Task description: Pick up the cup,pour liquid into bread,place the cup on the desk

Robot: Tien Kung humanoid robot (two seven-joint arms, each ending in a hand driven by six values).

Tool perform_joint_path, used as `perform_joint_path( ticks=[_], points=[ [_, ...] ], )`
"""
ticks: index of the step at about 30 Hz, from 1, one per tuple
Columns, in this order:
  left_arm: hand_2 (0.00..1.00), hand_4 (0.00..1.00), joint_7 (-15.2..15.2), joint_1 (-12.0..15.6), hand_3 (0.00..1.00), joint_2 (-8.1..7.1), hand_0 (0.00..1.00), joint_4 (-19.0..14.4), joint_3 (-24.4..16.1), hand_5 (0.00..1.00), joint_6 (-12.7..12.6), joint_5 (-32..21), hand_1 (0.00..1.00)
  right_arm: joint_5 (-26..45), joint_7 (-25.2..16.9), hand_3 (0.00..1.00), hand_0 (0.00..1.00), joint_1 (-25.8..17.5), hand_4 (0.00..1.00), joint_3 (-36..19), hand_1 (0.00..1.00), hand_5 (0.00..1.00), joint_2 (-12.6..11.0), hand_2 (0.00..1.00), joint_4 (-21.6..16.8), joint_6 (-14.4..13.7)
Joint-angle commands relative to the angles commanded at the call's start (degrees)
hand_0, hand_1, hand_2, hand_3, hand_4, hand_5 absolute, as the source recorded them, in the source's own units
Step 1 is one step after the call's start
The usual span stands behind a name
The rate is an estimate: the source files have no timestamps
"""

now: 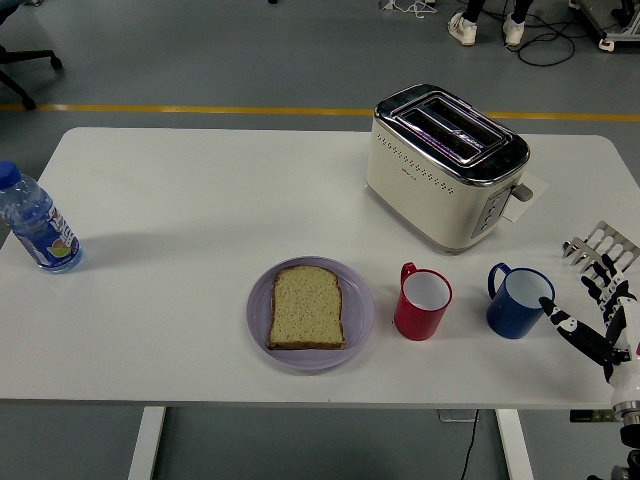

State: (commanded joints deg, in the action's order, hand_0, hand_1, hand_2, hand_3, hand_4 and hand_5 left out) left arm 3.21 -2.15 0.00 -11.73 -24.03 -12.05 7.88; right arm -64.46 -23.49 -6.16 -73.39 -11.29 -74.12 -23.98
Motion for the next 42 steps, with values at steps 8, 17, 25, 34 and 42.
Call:
perform_joint_path(
  ticks=[8, 17, 25, 34, 42],
  points=[
    [0.694, 0.247, 0.02, -0.24, 0.527, 0.00, 0.645, 0.03, -0.28, 0.852, -0.02, 0.11, 0.668, 0.67, -0.88, 0.998, 0.924, 1.23, 0.993, 2.03, 0.860, 0.110, 0.68, 0.951, 2.33, -0.07],
    [0.692, 0.247, 0.05, -0.15, 0.527, 0.00, 0.644, 0.14, -0.49, 0.853, 0.01, 0.35, 0.669, 0.64, -0.87, 0.998, 0.929, 3.18, 0.994, 4.33, 0.865, 0.114, 1.25, 0.949, 5.70, 0.09],
    [0.693, 0.247, 0.07, 0.02, 0.527, 0.00, 0.644, 0.21, -0.88, 0.855, -0.06, 0.42, 0.668, 1.48, -1.05, 0.998, 0.933, 4.73, 0.993, 5.64, 0.869, 0.106, 1.79, 0.953, 8.09, -0.50],
    [0.693, 0.245, 0.07, 0.13, 0.527, 0.00, 0.644, 0.22, -0.77, 0.855, -0.09, 0.37, 0.668, 2.45, -1.36, 0.998, 0.932, 7.24, 0.998, 6.82, 0.867, 0.109, 3.05, 0.952, 11.24, -0.68],
    [0.694, 0.243, 0.06, 0.12, 0.526, 0.00, 0.644, 0.20, -0.78, 0.853, -0.08, 0.23, 0.668, 4.03, -1.53, 0.998, 0.931, 9.18, 0.998, 8.13, 0.866, 0.111, 3.77, 0.951, 13.73, -0.86]
  ],
)
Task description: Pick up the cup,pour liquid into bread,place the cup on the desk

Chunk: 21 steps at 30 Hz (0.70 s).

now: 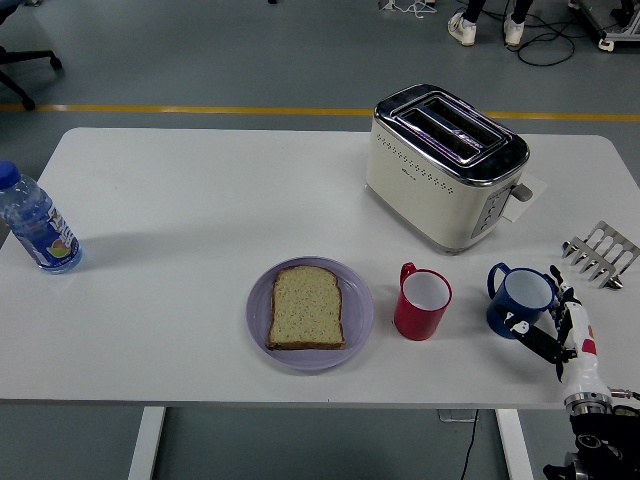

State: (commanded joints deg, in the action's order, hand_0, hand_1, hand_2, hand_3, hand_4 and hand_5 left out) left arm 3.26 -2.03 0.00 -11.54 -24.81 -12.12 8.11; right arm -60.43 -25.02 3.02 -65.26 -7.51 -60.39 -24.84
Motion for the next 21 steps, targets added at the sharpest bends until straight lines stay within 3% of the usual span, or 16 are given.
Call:
perform_joint_path(
  ticks=[21],
  points=[
    [0.694, 0.242, 0.01, 0.53, 0.525, 0.00, 0.643, 0.05, 0.92, 0.852, -0.01, -0.49, 0.667, 2.11, -1.39, 0.933, 0.918, 2.77, 0.997, 2.20, 0.834, 0.121, 0.72, 0.926, 4.47, -0.88]
  ],
)
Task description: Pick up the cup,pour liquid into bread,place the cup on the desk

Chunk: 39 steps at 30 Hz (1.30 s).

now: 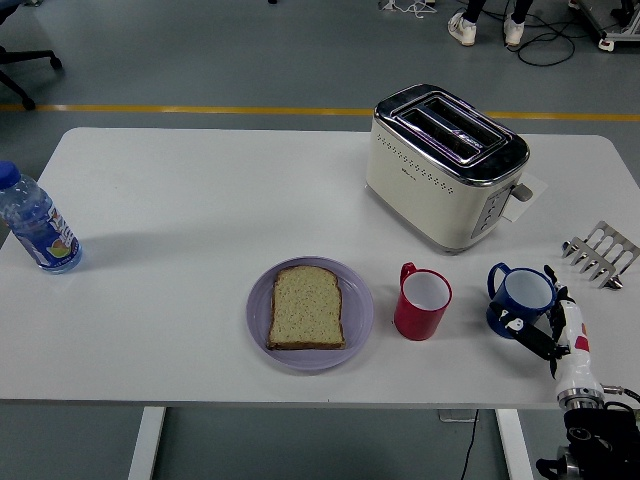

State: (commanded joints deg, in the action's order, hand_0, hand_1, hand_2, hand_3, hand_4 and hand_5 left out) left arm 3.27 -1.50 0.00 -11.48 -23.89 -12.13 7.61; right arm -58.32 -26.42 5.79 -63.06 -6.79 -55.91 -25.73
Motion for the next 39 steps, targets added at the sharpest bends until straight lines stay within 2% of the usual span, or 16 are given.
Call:
perform_joint_path(
  ticks=[11, 12, 17, 18, 23, 24, 29, 30, 35, 36, 39],
  points=[
    [0.695, 0.242, -0.01, 0.20, 0.526, 0.00, 0.643, 0.02, 0.45, 0.849, 0.00, -0.19, 0.667, 0.43, -0.45, 0.921, 0.912, 1.45, 0.995, 0.66, 0.820, 0.124, 0.47, 0.913, 1.96, -0.26],
    [0.694, 0.242, -0.01, 0.20, 0.526, 0.00, 0.644, 0.02, 0.45, 0.849, -0.01, -0.20, 0.667, 0.43, -0.48, 0.894, 0.905, 1.51, 0.989, 0.66, 0.802, 0.118, 0.49, 0.894, 2.02, -0.27],
    [0.694, 0.242, -0.03, 0.01, 0.526, 0.00, 0.644, -0.03, 0.23, 0.849, -0.03, -0.20, 0.667, 0.43, -0.65, 0.894, 0.905, 2.38, 0.989, 0.63, 0.802, 0.118, 0.60, 0.894, 2.78, -0.35],
    [0.693, 0.244, -0.03, -0.06, 0.526, 0.00, 0.644, -0.05, 0.16, 0.850, -0.03, -0.18, 0.666, 0.49, -0.70, 0.862, 0.893, 2.65, 0.984, 0.71, 0.788, 0.121, 0.64, 0.877, 3.01, -0.39],
    [0.693, 0.244, -0.03, -0.20, 0.526, 0.00, 0.644, -0.06, -0.01, 0.850, -0.04, -0.17, 0.666, 0.72, -0.87, 0.862, 0.893, 3.28, 0.984, 0.95, 0.788, 0.121, 0.83, 0.877, 3.61, -0.47],
    [0.694, 0.244, -0.02, -0.23, 0.526, 0.00, 0.643, -0.07, -0.05, 0.850, -0.05, -0.15, 0.666, 0.72, -0.86, 0.851, 0.888, 3.42, 0.983, 1.06, 0.769, 0.120, 0.87, 0.838, 3.78, -0.47],
    [0.694, 0.244, -0.03, -0.33, 0.526, 0.00, 0.643, -0.09, -0.12, 0.850, -0.05, -0.19, 0.666, 0.82, -1.04, 0.851, 0.888, 3.96, 0.983, 1.26, 0.769, 0.120, 1.02, 0.838, 4.59, -0.73],
    [0.693, 0.243, -0.03, -0.33, 0.526, 0.00, 0.643, -0.10, -0.14, 0.848, -0.06, -0.19, 0.666, 0.83, -1.05, 0.832, 0.843, 4.00, 0.979, 1.28, 0.729, 0.116, 1.03, 0.808, 4.67, -0.76],
    [0.693, 0.243, -0.01, -0.37, 0.526, 0.00, 0.643, -0.11, -0.17, 0.848, -0.05, -0.15, 0.666, 1.01, -1.00, 0.832, 0.843, 4.23, 0.979, 1.38, 0.729, 0.116, 1.11, 0.808, 5.28, -0.98],
    [0.693, 0.247, -0.02, -0.37, 0.526, 0.00, 0.644, -0.11, -0.20, 0.849, -0.06, -0.14, 0.666, 1.07, -1.00, 0.778, 0.768, 4.25, 0.970, 1.40, 0.658, 0.111, 1.12, 0.729, 5.40, -1.03],
    [0.693, 0.247, -0.03, -0.37, 0.526, 0.00, 0.644, -0.12, -0.20, 0.849, -0.07, -0.19, 0.666, 1.28, -1.10, 0.778, 0.768, 4.30, 0.970, 1.40, 0.658, 0.111, 1.15, 0.729, 5.70, -1.11]
  ],
)
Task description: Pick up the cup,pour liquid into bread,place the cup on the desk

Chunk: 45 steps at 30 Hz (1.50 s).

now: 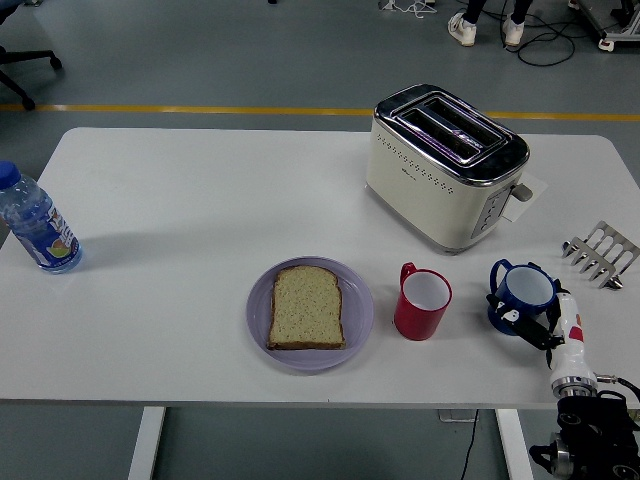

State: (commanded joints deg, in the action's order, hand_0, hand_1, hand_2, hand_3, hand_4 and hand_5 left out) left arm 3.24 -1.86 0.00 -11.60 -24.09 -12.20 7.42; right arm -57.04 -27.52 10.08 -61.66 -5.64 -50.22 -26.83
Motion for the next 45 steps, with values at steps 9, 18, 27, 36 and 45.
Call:
perform_joint_path(
  ticks=[9, 18, 27, 36, 45],
  points=[
    [0.693, 0.248, -0.01, 0.04, 0.526, 0.00, 0.644, -0.01, -0.06, 0.850, 0.02, -0.01, 0.666, 1.43, -0.92, 0.599, 0.590, 0.30, 0.910, -0.17, 0.489, 0.055, -0.03, 0.581, 0.38, -0.16],
    [0.693, 0.248, 0.01, 0.03, 0.527, 0.00, 0.644, -0.01, -0.03, 0.850, 0.03, 0.00, 0.665, 2.91, -2.12, 0.534, 0.539, 0.45, 0.842, -0.24, 0.429, 0.002, -0.02, 0.542, 0.61, -0.55],
    [0.692, 0.248, 0.02, 0.10, 0.527, 0.00, 0.644, 0.01, -0.19, 0.850, 0.04, 0.11, 0.665, 3.28, -2.44, 0.474, 0.471, 0.13, 0.777, -1.01, 0.382, 0.002, -0.27, 0.510, -0.74, -0.43],
    [0.692, 0.248, 0.03, 0.37, 0.526, 0.00, 0.644, 0.07, -0.25, 0.850, 0.04, 0.21, 0.665, 1.14, -1.25, 0.433, 0.362, -1.69, 0.758, -4.86, 0.303, 0.002, -1.69, 0.465, -6.79, 1.36],
    [0.692, 0.247, 0.04, 0.73, 0.526, 0.00, 0.644, 0.11, -0.13, 0.850, 0.04, 0.38, 0.666, -4.59, 6.82, 0.469, 0.247, -4.80, 0.790, -11.41, 0.229, 0.002, -5.34, 0.442, -18.05, 7.79]
  ],
)
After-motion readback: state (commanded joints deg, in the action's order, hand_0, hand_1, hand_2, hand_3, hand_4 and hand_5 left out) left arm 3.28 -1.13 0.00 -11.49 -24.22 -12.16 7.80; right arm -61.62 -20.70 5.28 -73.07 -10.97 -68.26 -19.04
